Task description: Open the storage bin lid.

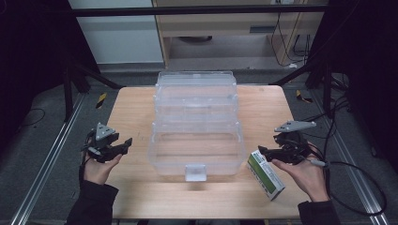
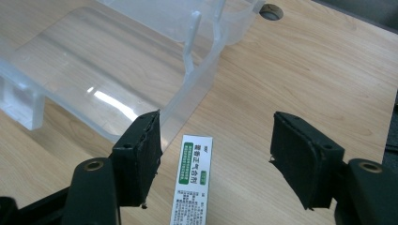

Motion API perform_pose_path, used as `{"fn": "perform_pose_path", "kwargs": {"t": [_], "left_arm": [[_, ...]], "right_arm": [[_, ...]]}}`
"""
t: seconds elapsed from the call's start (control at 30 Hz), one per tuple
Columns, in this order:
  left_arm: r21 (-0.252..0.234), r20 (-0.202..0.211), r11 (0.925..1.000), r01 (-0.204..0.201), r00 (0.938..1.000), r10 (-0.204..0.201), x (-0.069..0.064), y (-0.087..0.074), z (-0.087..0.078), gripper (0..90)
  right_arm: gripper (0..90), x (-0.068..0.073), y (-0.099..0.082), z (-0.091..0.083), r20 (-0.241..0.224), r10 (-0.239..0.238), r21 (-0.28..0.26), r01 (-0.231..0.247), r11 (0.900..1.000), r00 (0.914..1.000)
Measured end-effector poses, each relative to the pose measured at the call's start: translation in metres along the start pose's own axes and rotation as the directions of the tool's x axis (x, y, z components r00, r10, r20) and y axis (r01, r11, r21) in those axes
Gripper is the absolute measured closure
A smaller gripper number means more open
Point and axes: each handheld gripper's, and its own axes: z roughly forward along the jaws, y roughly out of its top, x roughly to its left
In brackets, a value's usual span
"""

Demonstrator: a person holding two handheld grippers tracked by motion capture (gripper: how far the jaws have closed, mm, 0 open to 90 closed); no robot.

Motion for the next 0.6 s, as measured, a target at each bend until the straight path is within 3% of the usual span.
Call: {"fn": "perform_pose_path", "kwargs": {"t": [0.37,0.6], "left_arm": [[0.025,-0.013,0.9997,0.003,0.9999,-0.003,0.0041,-0.0041,0.0056,42.8],[0.037,-0.012,0.9993,-0.001,0.9999,0.001,0.0047,-0.0055,0.0074,42.8]], "right_arm": [[38.0,-0.0002,-0.0031,-0.0008,-0.004,-0.010,0.083,0.010,0.9965,0.9999],[40.8,0.0022,-0.0061,0.0016,-0.024,-0.011,0.159,0.015,0.9872,0.9997]]}}
